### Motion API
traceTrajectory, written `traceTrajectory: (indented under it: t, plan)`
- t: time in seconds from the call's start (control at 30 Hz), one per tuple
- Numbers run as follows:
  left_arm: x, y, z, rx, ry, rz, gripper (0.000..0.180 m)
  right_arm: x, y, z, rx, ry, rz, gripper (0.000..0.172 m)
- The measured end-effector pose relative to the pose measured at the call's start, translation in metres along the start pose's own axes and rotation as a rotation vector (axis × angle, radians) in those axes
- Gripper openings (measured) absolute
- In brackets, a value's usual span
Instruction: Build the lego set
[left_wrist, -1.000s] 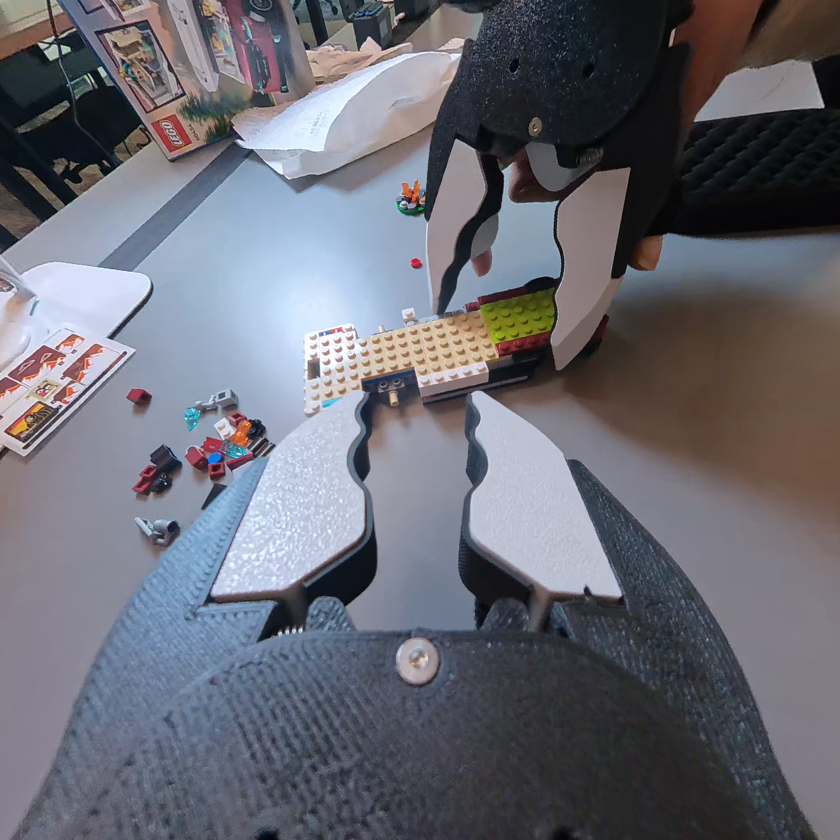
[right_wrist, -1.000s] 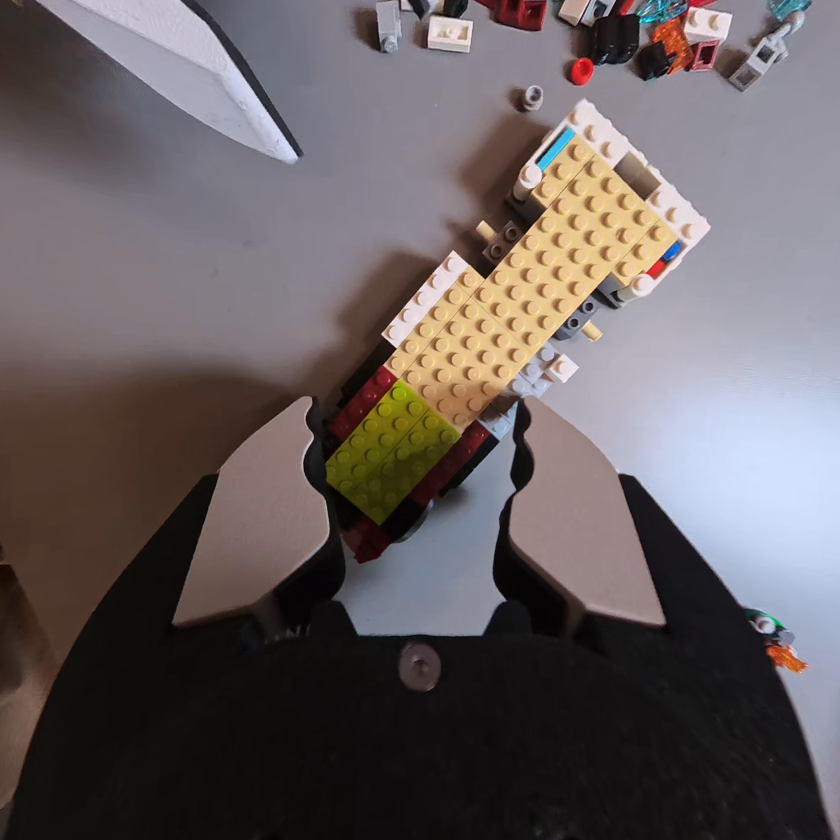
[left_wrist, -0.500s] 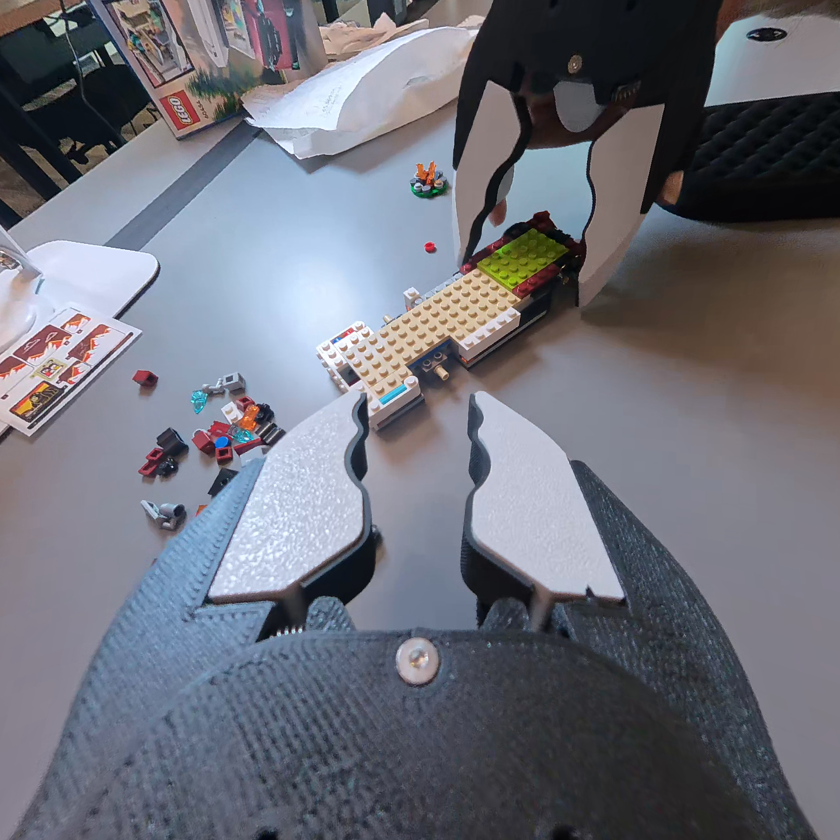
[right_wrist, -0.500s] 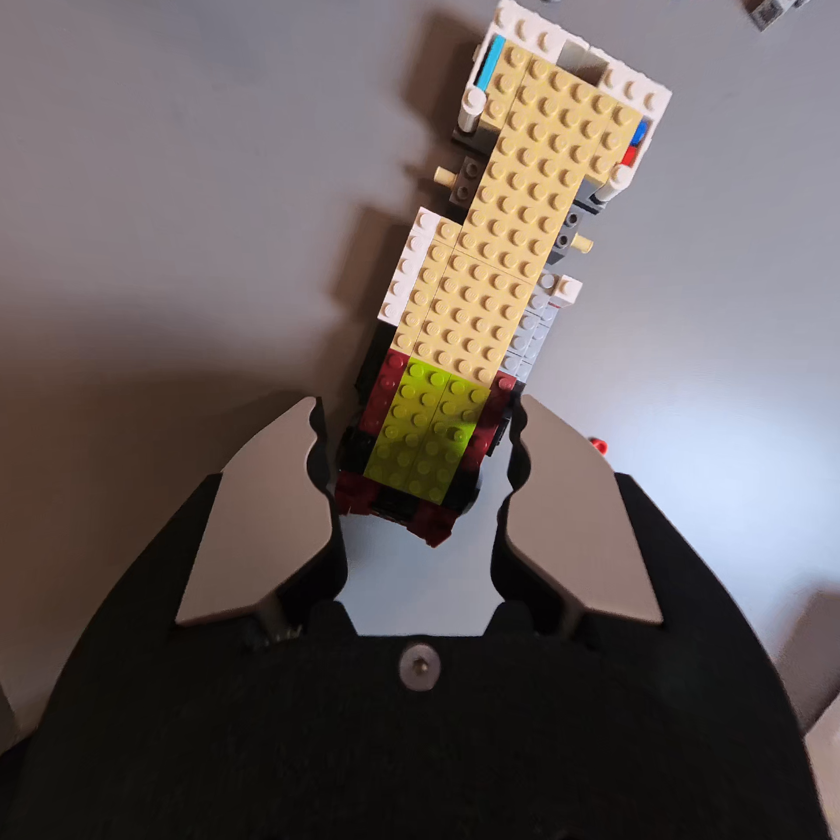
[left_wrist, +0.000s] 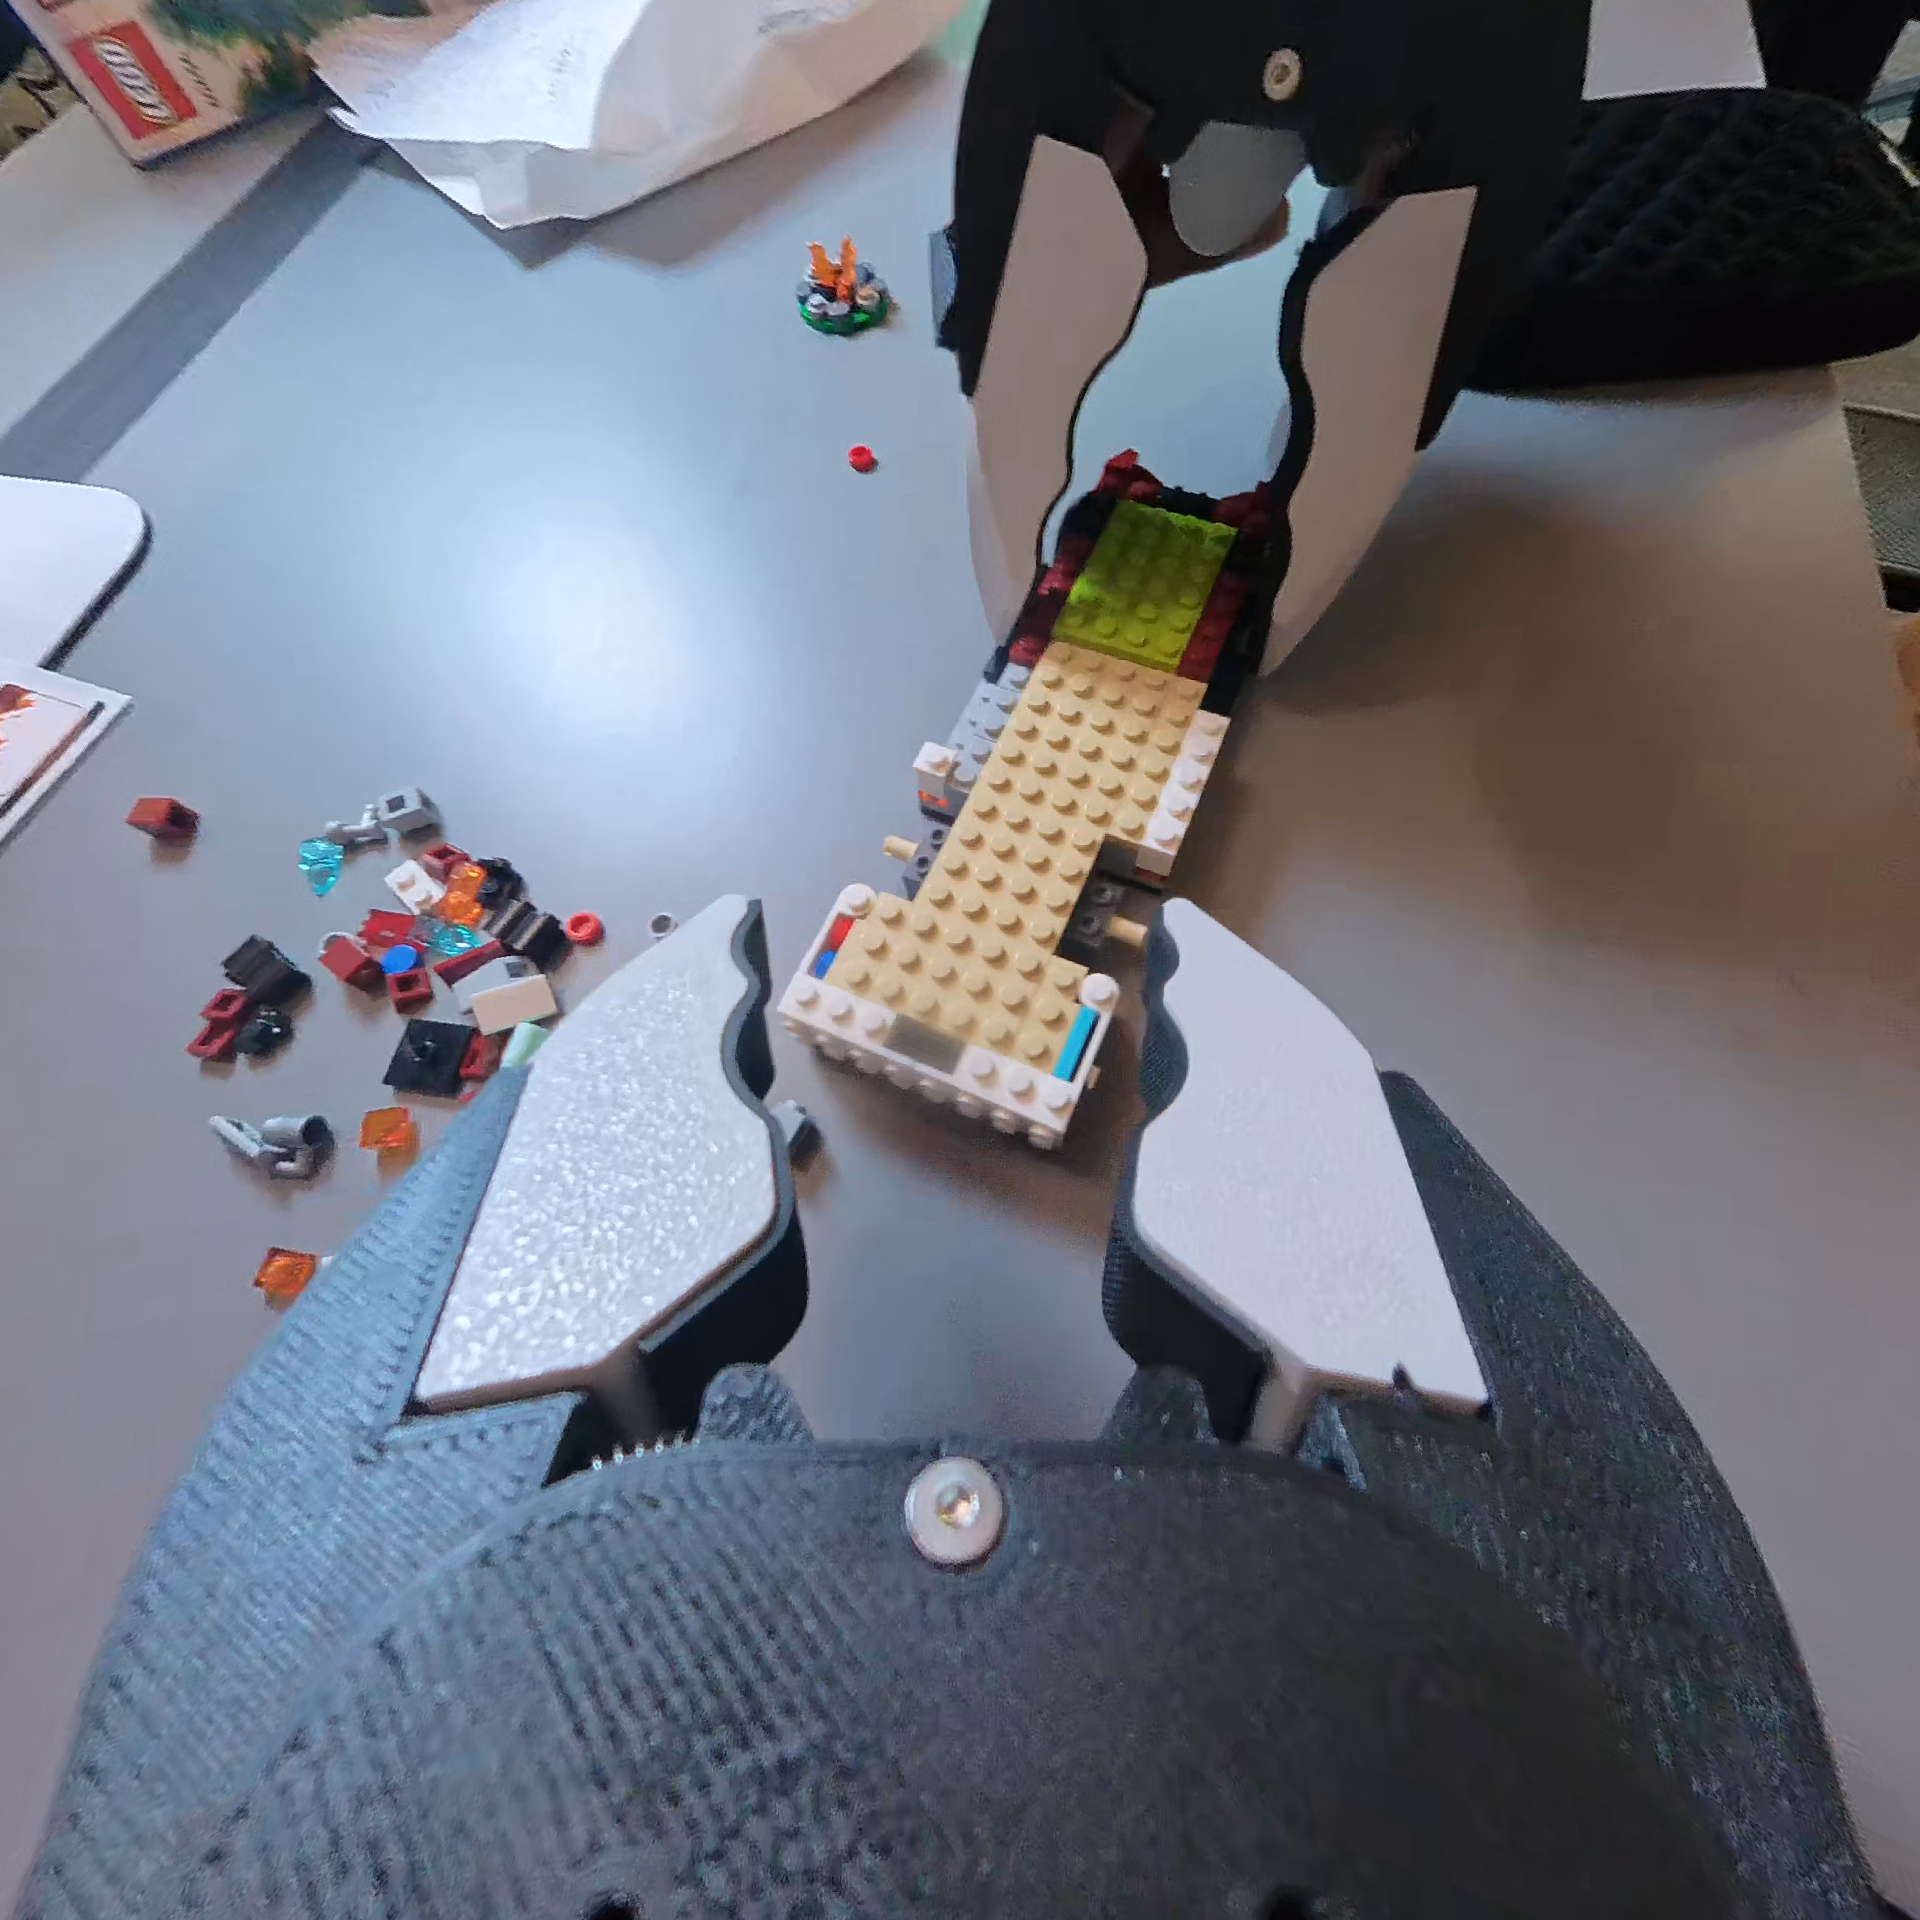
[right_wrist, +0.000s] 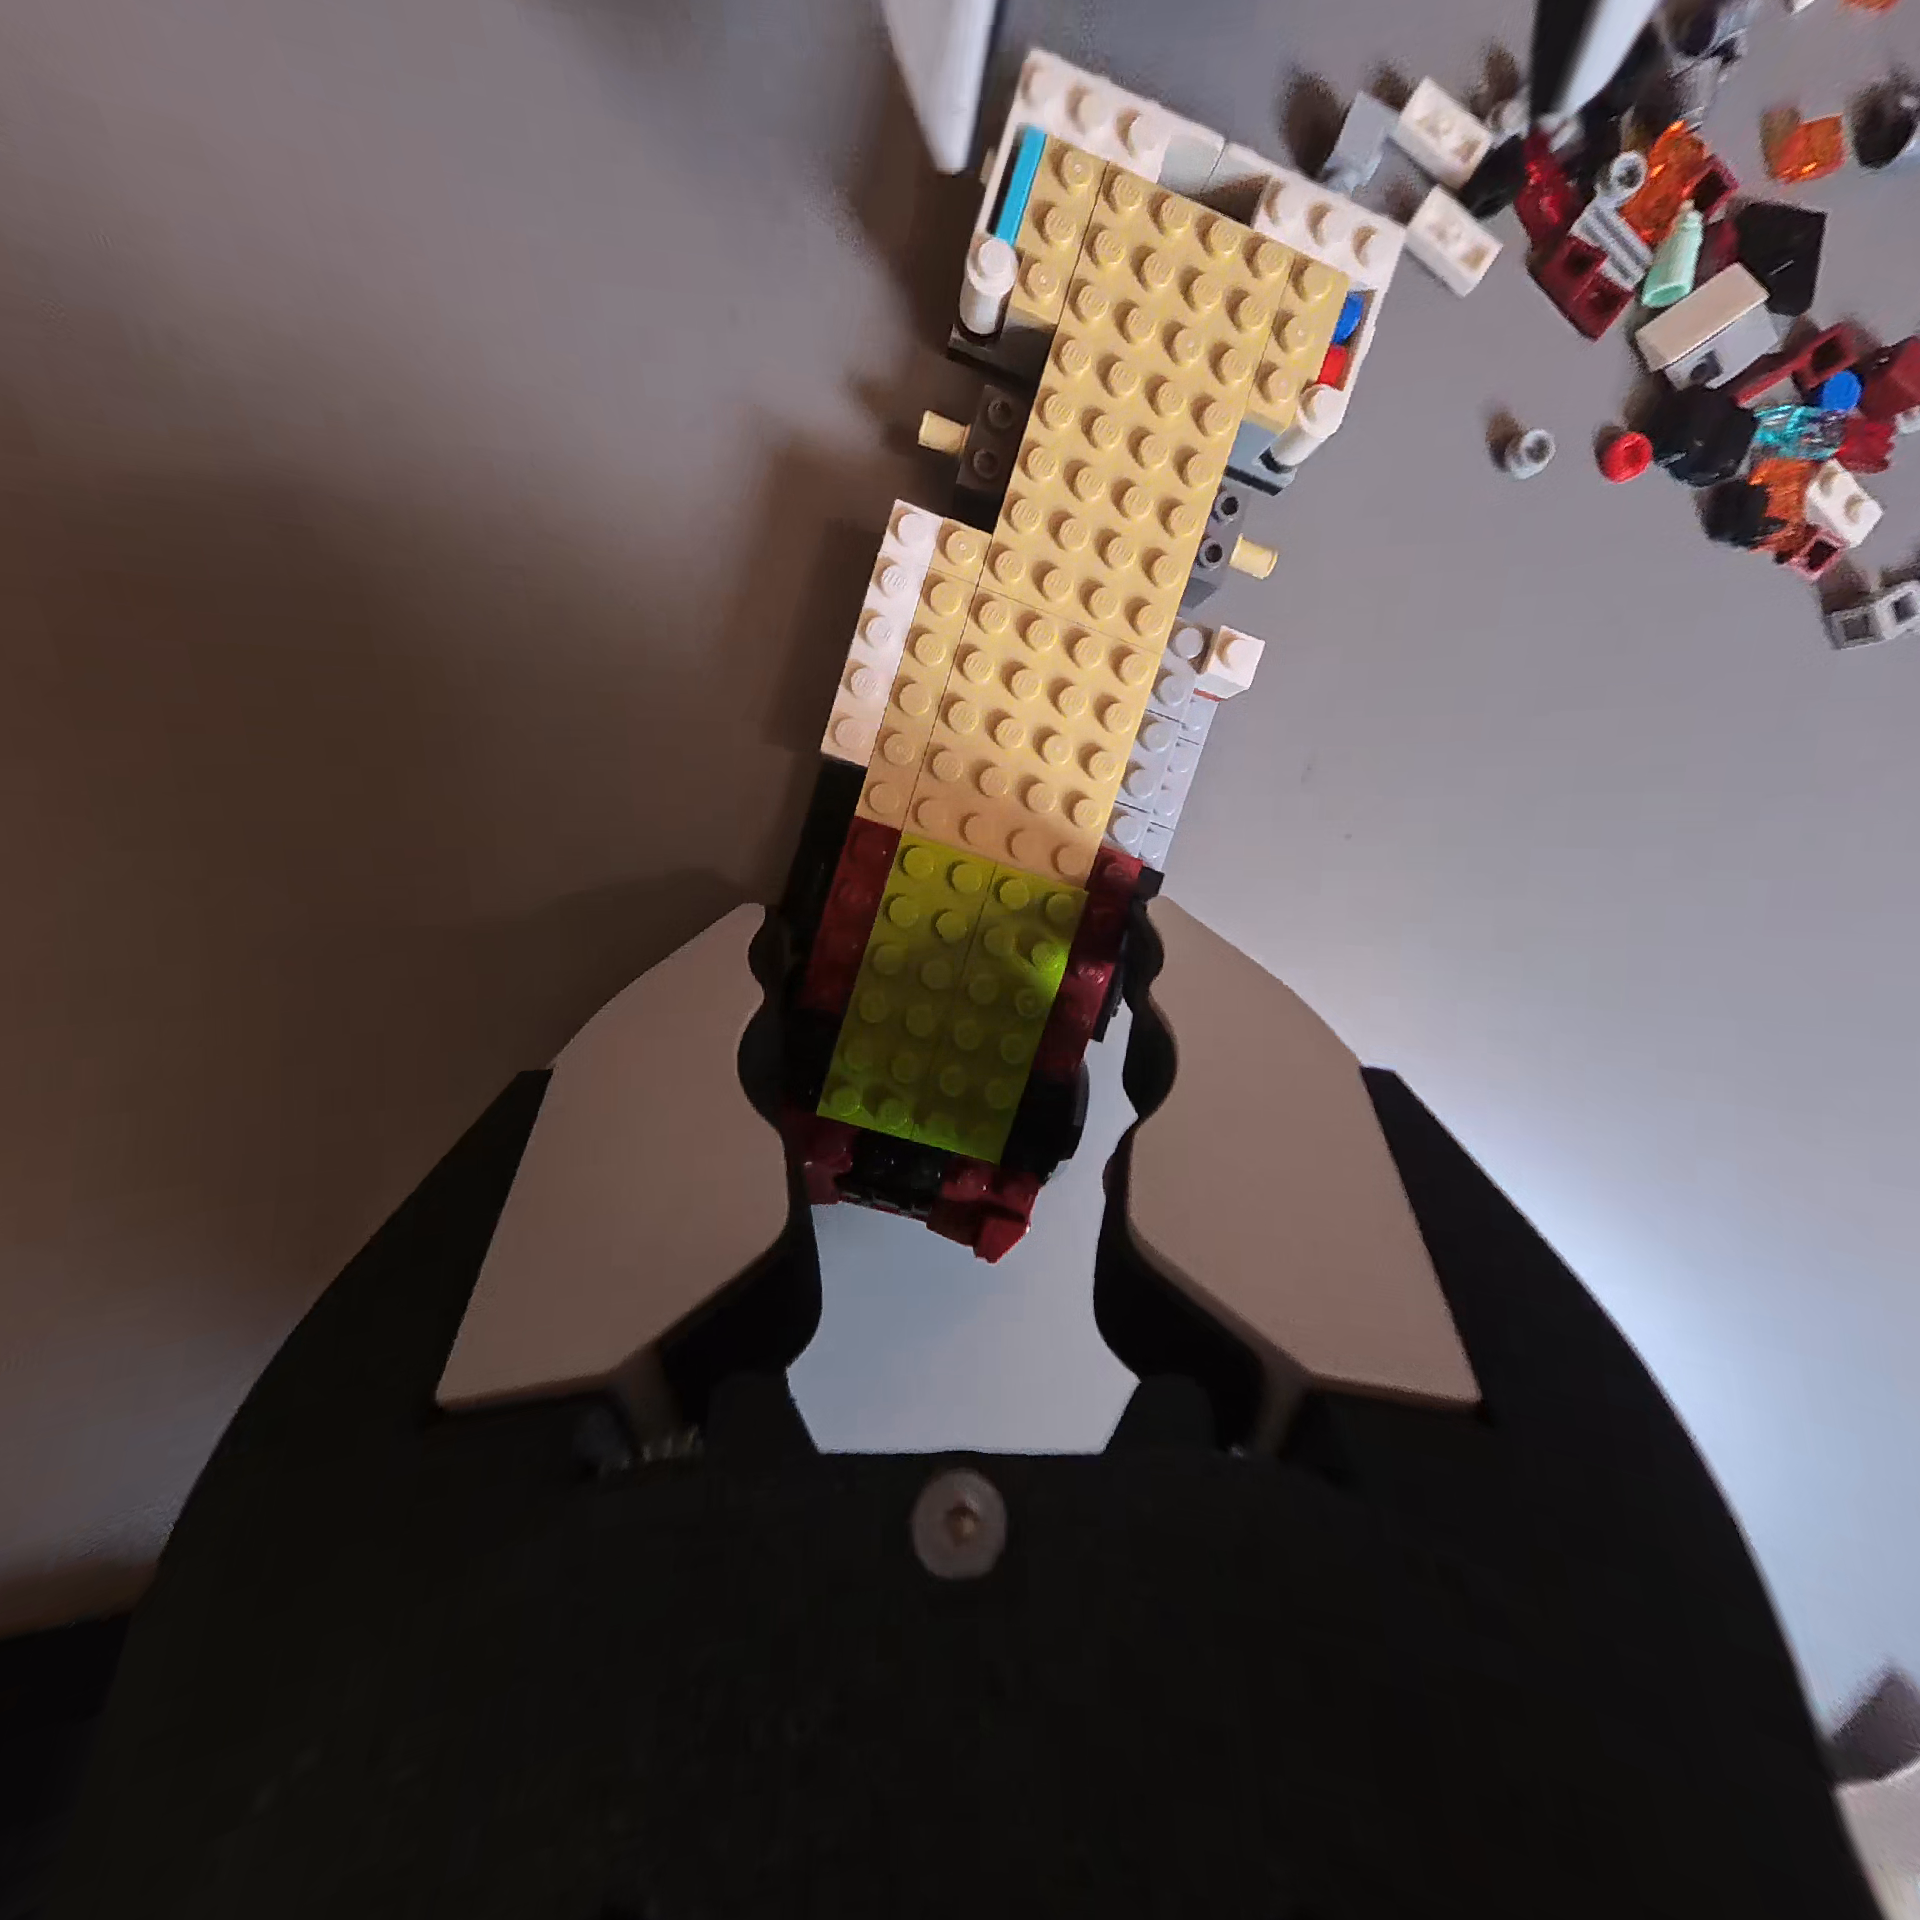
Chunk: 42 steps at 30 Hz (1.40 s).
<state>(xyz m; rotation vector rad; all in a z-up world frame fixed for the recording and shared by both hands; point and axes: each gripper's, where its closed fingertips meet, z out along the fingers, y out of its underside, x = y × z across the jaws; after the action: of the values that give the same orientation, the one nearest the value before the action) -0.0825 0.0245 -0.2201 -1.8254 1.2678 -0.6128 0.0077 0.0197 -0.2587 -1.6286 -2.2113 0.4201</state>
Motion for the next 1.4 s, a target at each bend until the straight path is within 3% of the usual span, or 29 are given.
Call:
traceTrajectory:
  t: [0.43, 0.67, 1.17, 1.3, 1.4]
  plan:
    - [-0.001, 0.03, 0.006, -0.154, 0.008, 0.061, 0.074, 0.008, 0.01, -0.013, 0.055, 0.061, 0.085, 0.057]
    - [-0.004, 0.029, 0.006, -0.145, -0.012, 0.067, 0.073, 0.017, 0.012, -0.026, 0.135, 0.083, 0.139, 0.057]
    - [-0.005, 0.033, 0.009, -0.148, -0.016, 0.091, 0.073, 0.02, 0.02, -0.017, 0.136, 0.052, 0.125, 0.06]
    - [-0.005, 0.036, 0.013, -0.167, -0.034, 0.12, 0.072, 0.027, 0.012, -0.037, 0.272, 0.082, 0.208, 0.062]
    - [-0.005, 0.035, 0.014, -0.156, -0.031, 0.111, 0.072, 0.051, 0.016, -0.066, 0.396, 0.229, 0.321, 0.065]
